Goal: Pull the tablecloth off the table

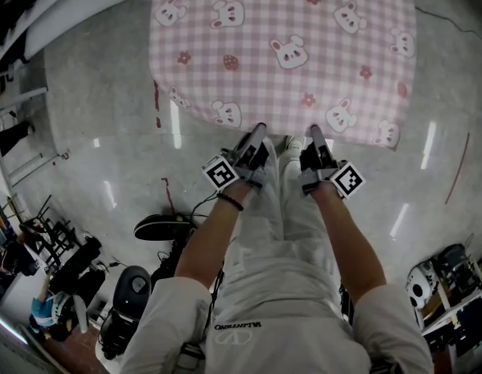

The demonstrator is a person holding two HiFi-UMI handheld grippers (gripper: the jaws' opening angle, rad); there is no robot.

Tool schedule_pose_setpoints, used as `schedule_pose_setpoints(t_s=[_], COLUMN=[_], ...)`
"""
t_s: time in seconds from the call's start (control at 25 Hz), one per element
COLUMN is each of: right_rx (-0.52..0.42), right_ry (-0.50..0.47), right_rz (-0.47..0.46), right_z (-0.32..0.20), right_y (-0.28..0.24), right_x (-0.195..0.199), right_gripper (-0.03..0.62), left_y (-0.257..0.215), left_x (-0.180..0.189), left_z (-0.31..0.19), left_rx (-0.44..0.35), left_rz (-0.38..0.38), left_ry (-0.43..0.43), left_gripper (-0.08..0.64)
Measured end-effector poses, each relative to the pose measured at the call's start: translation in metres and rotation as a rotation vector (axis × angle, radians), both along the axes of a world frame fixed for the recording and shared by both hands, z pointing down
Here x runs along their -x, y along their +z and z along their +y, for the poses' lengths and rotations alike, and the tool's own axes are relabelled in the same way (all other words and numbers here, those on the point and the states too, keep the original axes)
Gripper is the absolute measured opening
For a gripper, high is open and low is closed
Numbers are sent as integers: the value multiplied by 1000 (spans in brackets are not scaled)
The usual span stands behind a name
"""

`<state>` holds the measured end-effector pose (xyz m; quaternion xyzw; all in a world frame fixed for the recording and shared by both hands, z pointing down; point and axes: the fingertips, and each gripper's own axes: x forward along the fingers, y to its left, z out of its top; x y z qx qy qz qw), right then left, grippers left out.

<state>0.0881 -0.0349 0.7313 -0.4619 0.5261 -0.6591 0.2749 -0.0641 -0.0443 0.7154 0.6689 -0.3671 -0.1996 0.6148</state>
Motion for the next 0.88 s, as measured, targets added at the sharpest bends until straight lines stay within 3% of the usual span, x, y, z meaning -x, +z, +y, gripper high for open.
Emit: schedule_pose_setpoints(t_s=[0.52,0.88], right_rx=[30,54], right_ry=[-73,-74], right_rz=[-38,-22], right_z=[-5,-3], right_y=[-3,5], right_x=[-2,-1], right_gripper=[11,12], left_y=[-7,-1], left_x=[-4,-3], left_z=[0,2], left_rx=[43,53], left_rz=[-91,-75], left_ry=[-22,-13], left_gripper=[3,3])
